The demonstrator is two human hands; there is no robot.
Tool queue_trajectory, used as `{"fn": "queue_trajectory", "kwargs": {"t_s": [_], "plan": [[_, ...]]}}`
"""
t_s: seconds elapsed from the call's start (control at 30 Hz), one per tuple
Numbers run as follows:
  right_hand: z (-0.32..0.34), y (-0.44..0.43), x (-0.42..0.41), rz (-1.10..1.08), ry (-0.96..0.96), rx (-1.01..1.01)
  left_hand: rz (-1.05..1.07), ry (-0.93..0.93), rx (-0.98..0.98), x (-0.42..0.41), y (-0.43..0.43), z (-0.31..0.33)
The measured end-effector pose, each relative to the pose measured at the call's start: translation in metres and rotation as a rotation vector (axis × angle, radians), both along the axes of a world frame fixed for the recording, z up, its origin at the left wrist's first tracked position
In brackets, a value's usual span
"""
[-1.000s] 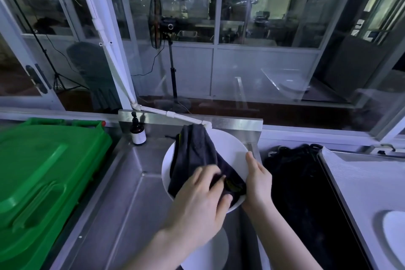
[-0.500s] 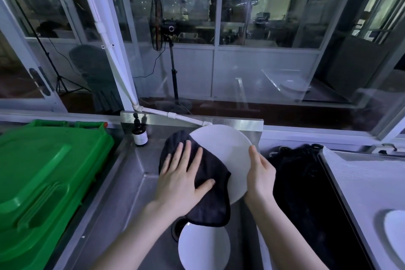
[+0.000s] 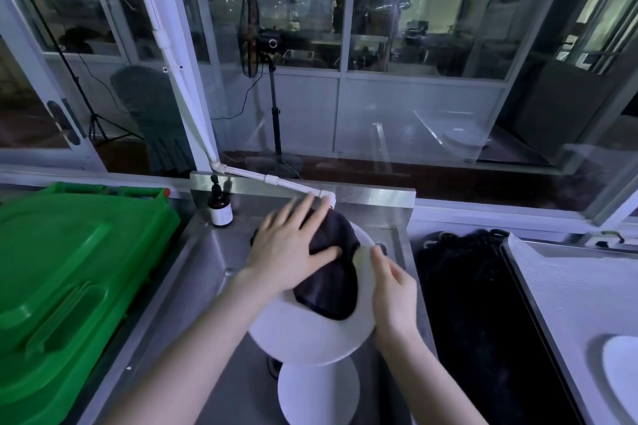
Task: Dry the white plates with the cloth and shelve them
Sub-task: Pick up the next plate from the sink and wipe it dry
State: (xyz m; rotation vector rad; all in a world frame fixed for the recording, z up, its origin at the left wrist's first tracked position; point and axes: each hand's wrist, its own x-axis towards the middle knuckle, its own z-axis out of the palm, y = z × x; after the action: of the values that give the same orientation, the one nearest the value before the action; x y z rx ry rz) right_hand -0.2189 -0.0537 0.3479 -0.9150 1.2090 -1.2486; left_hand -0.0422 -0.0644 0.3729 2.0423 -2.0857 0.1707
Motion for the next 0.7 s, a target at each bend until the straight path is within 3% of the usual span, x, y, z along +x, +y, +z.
{"fn": "queue_trajectory", "kwargs": {"t_s": [0.07,0.13,0.23,0.33,0.57,0.63,0.7], "plan": [[0.007,-0.011,-0.015,-0.072,-0.014,-0.044,0.147,0.206,0.073,0.014,0.004,-0.002],[0.015,-0.022,-0.029,-0.091,-0.003,-0.088,0.220,0.583,0.119,0.018,0.014,-0.011],[0.020,-0.032,-0.038,-0.011,0.084,-0.111,0.236,0.886,-0.008,0.011,0.023,-0.018],[0.021,-0.034,-0.044,0.113,0.154,-0.187,0.215,0.862,-0.125,0.014,0.019,-0.002],[0.034,-0.029,-0.024,0.546,0.721,-0.543,-0.174,0.414,0.186,0.012,0.004,0.037],[0.039,-0.031,-0.019,0.574,0.816,-0.602,-0.183,0.496,0.202,0.010,0.006,0.033],[0.045,-0.035,-0.023,0.533,0.814,-0.608,-0.090,0.750,0.135,0.013,0.011,0.025]]}}
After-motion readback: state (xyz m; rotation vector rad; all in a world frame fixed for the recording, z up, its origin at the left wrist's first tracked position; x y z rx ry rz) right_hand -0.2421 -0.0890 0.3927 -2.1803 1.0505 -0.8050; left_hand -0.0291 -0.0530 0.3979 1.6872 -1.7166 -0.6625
